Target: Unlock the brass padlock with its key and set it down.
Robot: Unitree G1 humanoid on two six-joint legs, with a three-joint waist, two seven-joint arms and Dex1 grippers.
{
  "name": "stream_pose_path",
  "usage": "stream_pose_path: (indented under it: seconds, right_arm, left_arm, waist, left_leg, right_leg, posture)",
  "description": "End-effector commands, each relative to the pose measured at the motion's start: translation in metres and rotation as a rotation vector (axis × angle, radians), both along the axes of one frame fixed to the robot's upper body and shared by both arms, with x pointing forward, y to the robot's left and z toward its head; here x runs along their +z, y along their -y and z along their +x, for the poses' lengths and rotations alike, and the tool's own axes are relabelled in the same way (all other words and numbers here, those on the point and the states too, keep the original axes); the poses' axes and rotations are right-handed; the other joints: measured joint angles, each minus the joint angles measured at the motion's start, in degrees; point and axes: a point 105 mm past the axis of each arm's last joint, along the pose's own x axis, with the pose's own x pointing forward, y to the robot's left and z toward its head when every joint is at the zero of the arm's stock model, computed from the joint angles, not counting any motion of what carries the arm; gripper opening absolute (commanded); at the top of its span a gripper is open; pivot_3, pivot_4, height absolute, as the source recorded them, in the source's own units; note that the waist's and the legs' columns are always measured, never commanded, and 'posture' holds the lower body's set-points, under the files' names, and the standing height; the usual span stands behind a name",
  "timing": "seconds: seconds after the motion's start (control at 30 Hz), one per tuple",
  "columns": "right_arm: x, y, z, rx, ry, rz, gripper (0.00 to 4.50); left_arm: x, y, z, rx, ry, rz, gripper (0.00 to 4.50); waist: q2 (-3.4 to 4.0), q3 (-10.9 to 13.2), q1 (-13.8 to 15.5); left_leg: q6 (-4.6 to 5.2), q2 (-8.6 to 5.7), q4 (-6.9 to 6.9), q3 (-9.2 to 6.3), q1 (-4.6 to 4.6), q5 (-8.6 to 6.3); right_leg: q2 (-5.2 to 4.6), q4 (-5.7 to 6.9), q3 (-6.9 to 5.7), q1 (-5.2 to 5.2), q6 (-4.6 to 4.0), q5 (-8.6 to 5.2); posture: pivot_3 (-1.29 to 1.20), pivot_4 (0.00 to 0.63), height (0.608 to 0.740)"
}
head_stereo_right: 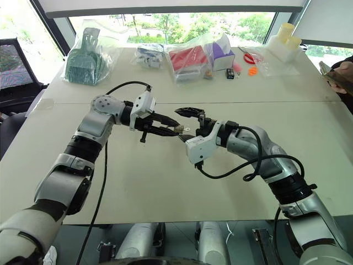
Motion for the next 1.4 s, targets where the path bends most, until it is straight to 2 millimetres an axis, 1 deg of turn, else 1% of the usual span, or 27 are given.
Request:
stream_pose_path:
  seconds: [0.03, 0.2, 0.23, 0.27, 0.6, 0.67, 0.7, 0.9, 1.0, 1.03, 1.1, 1.27, 1.3, 1.37, 1.4]
  right_arm:
    - [0.017, -0.002, -0.002, 0.029, 0.067, 0.03, 3.2]
    - [0.018, -0.005, -0.005, 0.049, 0.084, 0.036, 0.51]
    - [0.018, -0.005, -0.006, 0.052, 0.087, 0.037, 0.12]
    - [0.018, -0.006, -0.006, 0.056, 0.091, 0.037, 0.05]
    - [0.017, -0.008, -0.006, 0.063, 0.096, 0.031, 0.05]
    - [0.016, -0.008, -0.006, 0.062, 0.092, 0.029, 0.0]
    - [0.016, -0.008, -0.006, 0.061, 0.09, 0.028, 0.0]
    - [0.013, -0.006, -0.003, 0.049, 0.07, 0.025, 0.0]
    - [0.012, -0.006, -0.002, 0.045, 0.068, 0.025, 0.0]
    - [0.012, -0.006, -0.002, 0.045, 0.067, 0.025, 0.0]
    - [0.011, -0.006, -0.002, 0.044, 0.065, 0.025, 0.0]
    - [0.011, -0.006, -0.001, 0.042, 0.062, 0.023, 0.0]
    - [0.011, -0.006, -0.001, 0.041, 0.062, 0.023, 0.0]
    - [0.01, -0.006, -0.001, 0.041, 0.061, 0.022, 0.0]
    - [0.01, -0.006, -0.001, 0.042, 0.061, 0.02, 0.0]
  left_arm:
    - [0.011, -0.002, 0.0, -0.001, 0.042, -0.026, 0.72]
    - [0.01, -0.002, 0.001, 0.006, 0.04, -0.023, 0.72]
    - [0.009, -0.002, 0.001, 0.007, 0.039, -0.023, 0.72]
    - [0.009, -0.002, 0.002, 0.008, 0.038, -0.023, 0.72]
    - [0.007, -0.003, 0.003, 0.022, 0.03, -0.013, 0.72]
    - [0.007, -0.005, 0.003, 0.029, 0.02, -0.009, 1.73]
    - [0.007, -0.006, 0.003, 0.032, 0.016, -0.007, 2.02]
    - [0.018, -0.016, 0.004, 0.068, 0.048, -0.036, 4.42]
    - [0.029, -0.026, 0.0, 0.073, 0.03, -0.071, 4.47]
    - [0.031, -0.028, -0.001, 0.072, 0.026, -0.075, 4.25]
    - [0.033, -0.031, -0.004, 0.072, 0.023, -0.079, 3.61]
    - [0.037, -0.032, -0.01, 0.065, 0.008, -0.102, 1.25]
    - [0.037, -0.032, -0.011, 0.06, 0.002, -0.104, 0.65]
    - [0.035, -0.031, -0.013, 0.055, -0.007, -0.099, 0.04]
    - [0.031, -0.03, -0.013, 0.06, -0.001, -0.082, 0.04]
  waist:
    - [0.0, 0.0, 0.0]
    - [0.0, 0.0, -0.3]
    - [0.0, 0.0, -0.4]
    - [0.0, 0.0, -0.6]
    - [0.0, 0.0, -0.8]
    - [0.0, 0.0, -0.9]
    - [0.0, 0.0, -0.9]
    - [0.0, 0.0, -0.9]
    - [0.0, 0.0, -0.9]
    - [0.0, 0.0, -1.0]
    - [0.01, 0.0, -0.9]
    - [0.01, 0.0, -0.9]
    - [0.01, 0.0, -0.9]
    - [0.01, 0.0, -0.9]
    - [0.01, 0.0, -0.9]
  left_leg:
    - [0.0, 0.0, 0.0, 0.0, 0.0, 0.0]
    - [0.0, 0.0, 0.0, 0.0, 0.0, 0.0]
    - [0.0, 0.0, 0.0, -0.02, -0.01, 0.0]
    - [0.0, 0.0, 0.0, -0.01, 0.01, 0.0]
    - [0.0, 0.0, 0.0, -0.01, 0.02, 0.0]
    - [0.0, 0.0, 0.0, -0.01, 0.02, 0.0]
    - [0.0, 0.0, 0.0, -0.01, 0.02, 0.0]
    - [0.0, 0.01, -0.01, -0.02, 0.02, 0.0]
    - [-0.01, 0.01, -0.01, -0.02, 0.02, 0.0]
    - [-0.01, 0.01, 0.0, -0.02, 0.02, 0.0]
    - [-0.01, 0.01, -0.01, -0.03, 0.02, 0.01]
    - [-0.02, 0.01, 0.0, -0.03, 0.02, 0.01]
    - [-0.02, 0.01, 0.0, -0.03, 0.02, 0.01]
    - [-0.02, 0.01, 0.0, -0.02, 0.02, 0.01]
    - [-0.02, 0.01, 0.0, -0.03, 0.02, 0.01]
  right_leg:
    - [0.0, 0.0, 0.0, 0.0, 0.0, 0.0]
    - [0.0, 0.0, 0.0, 0.0, 0.0, 0.0]
    - [0.0, 0.0, 0.0, 0.0, 0.0, 0.0]
    - [0.0, 0.0, 0.0, 0.02, 0.0, 0.0]
    - [0.0, 0.0, 0.0, 0.02, 0.0, 0.0]
    - [0.0, 0.0, 0.0, 0.02, 0.0, 0.0]
    - [0.0, 0.0, 0.0, 0.02, 0.0, 0.0]
    - [0.0, 0.0, 0.01, 0.02, 0.0, 0.0]
    - [0.0, 0.0, 0.01, 0.02, 0.0, 0.0]
    - [0.0, 0.0, 0.01, 0.02, 0.0, 0.0]
    - [0.0, 0.02, 0.01, 0.02, 0.0, 0.0]
    - [-0.01, 0.01, 0.01, 0.03, 0.0, 0.0]
    - [-0.01, 0.01, 0.01, 0.03, 0.0, 0.0]
    - [0.0, 0.01, 0.01, 0.03, 0.0, 0.0]
    - [0.0, 0.01, 0.01, 0.03, 0.0, 0.0]
  posture:
    - [0.0, 0.15, 0.74]
    - [0.0, 0.15, 0.74]
    - [0.0, 0.15, 0.74]
    - [0.0, 0.15, 0.74]
    - [0.0, 0.15, 0.74]
    - [0.0, 0.15, 0.74]
    - [0.0, 0.15, 0.74]
    - [0.0, 0.15, 0.74]
    - [0.0, 0.15, 0.74]
    - [0.0, 0.15, 0.74]
    - [0.0, 0.15, 0.74]
    - [0.0, 0.15, 0.74]
    - [0.0, 0.15, 0.74]
    - [0.0, 0.15, 0.74]
    - [0.0, 0.15, 0.74]
